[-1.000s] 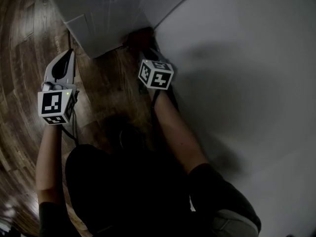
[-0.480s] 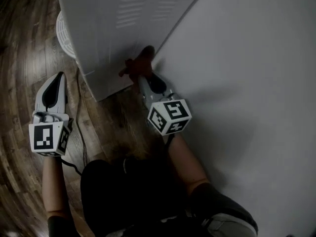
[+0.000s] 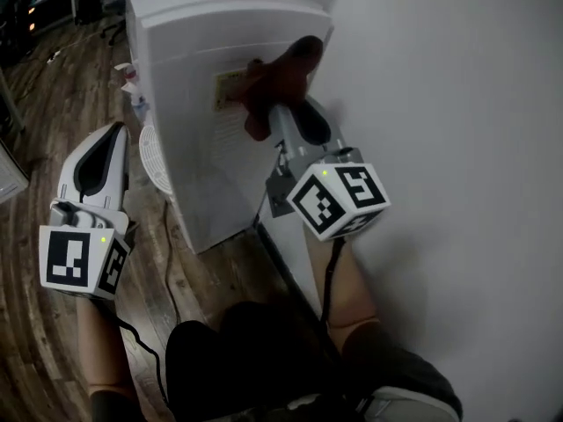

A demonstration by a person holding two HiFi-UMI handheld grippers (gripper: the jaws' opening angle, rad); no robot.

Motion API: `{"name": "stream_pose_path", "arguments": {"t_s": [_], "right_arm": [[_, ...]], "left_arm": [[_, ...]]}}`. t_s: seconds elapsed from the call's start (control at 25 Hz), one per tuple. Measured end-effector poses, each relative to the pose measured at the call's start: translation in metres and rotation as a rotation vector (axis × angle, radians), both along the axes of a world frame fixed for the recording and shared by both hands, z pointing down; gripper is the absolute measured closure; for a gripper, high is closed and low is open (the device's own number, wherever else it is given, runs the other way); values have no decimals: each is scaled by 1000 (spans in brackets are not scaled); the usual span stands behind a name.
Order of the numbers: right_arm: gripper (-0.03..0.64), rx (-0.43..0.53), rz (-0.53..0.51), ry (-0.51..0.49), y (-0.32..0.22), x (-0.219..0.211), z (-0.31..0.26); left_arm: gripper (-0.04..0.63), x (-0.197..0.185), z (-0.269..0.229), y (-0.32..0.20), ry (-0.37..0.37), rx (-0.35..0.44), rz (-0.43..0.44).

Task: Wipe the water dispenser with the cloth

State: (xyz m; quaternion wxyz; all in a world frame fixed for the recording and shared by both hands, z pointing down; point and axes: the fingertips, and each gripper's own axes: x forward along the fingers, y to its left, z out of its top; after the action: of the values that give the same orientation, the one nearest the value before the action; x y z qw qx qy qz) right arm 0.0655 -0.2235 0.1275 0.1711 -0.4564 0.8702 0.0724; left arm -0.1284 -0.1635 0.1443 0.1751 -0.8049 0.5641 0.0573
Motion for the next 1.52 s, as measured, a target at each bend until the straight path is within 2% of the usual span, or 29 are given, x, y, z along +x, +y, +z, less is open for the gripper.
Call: {"name": "stream_pose_path", "arguments": {"t_s": [0.16, 0.28, 0.56, 0.68, 0.84, 1.0, 1.16, 1.24, 1.4, 1.52], "right_arm": [[558, 17, -15, -11, -7, -6, -55], [558, -42, -31, 16, -15, -17, -53], [558, -229, -62, 104, -17, -29, 58], [558, -290, -63, 149, -25, -33, 90], [558, -418, -75, 213, -22, -37, 194], [558, -557, -71, 259, -24, -39, 303], [558, -665, -59, 307, -27, -42, 396], [558, -717, -47, 341, -24, -42, 443], [558, -828, -49, 433, -13, -43, 529], [558, -907, -56, 484, -10, -44, 581]], "left_arm": [[577, 15, -43, 0, -33, 34, 16], [577, 20, -46, 2, -46, 36, 13], [577, 8, 54, 6, -7, -73, -13], [577, -4, 88, -7, 19, -153, -40], [577, -17, 184, -5, 51, -272, -55], [577, -34, 269, -9, 66, -339, -85], [577, -46, 345, -16, 27, -417, -97], [577, -53, 378, -16, 26, -456, -118], [577, -57, 427, -18, 87, -529, -136], [577, -46, 458, -20, 63, -577, -112]]}}
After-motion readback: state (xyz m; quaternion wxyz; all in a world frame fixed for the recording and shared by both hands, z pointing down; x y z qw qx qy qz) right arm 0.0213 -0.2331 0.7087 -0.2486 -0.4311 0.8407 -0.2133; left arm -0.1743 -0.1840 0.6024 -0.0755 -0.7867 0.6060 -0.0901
